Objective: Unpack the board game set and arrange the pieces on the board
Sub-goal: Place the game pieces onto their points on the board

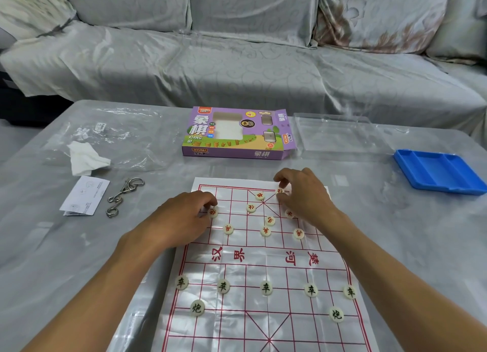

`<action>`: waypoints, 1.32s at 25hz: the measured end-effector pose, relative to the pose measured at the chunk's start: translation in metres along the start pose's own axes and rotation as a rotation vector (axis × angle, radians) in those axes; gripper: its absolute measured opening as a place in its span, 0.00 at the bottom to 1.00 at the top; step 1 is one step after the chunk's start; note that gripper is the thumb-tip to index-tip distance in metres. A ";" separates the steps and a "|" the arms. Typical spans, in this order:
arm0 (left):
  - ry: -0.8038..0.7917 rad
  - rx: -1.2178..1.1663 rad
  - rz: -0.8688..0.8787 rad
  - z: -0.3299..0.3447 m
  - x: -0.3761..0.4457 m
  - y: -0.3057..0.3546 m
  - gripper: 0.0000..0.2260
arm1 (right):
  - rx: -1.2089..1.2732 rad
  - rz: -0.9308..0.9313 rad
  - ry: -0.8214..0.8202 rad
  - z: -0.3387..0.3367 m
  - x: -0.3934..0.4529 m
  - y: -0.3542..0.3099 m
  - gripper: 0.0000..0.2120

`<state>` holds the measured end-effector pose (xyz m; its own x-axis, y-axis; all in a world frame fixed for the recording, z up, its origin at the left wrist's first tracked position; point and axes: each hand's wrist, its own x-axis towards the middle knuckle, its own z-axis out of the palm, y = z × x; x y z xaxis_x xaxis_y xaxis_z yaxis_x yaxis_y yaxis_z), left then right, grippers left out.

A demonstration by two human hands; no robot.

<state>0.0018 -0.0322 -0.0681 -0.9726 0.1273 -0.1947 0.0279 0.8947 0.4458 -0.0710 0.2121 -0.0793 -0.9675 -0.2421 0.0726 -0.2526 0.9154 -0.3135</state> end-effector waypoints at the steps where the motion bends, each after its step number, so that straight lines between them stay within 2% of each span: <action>1: -0.002 0.002 -0.001 0.000 0.000 0.000 0.12 | -0.005 0.001 0.000 0.001 0.002 0.000 0.16; 9: -0.002 -0.004 0.003 -0.001 0.000 0.000 0.12 | 0.011 0.005 -0.015 0.000 0.000 0.001 0.15; 14: -0.002 -0.007 0.001 -0.001 0.000 0.000 0.12 | 0.028 -0.021 0.080 -0.013 -0.021 0.016 0.09; 17: -0.001 -0.001 0.001 -0.001 0.000 -0.001 0.12 | 0.003 0.010 0.073 -0.020 -0.040 0.033 0.07; 26: 0.007 0.002 0.000 0.001 0.000 -0.001 0.12 | -0.056 0.002 -0.041 -0.018 -0.048 0.038 0.11; 33: 0.018 -0.005 0.009 0.002 0.000 -0.003 0.11 | -0.090 0.022 -0.013 -0.010 -0.047 0.038 0.12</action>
<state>0.0024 -0.0340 -0.0710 -0.9763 0.1276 -0.1749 0.0356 0.8916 0.4514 -0.0357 0.2617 -0.0849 -0.9729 -0.2248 0.0542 -0.2312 0.9456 -0.2289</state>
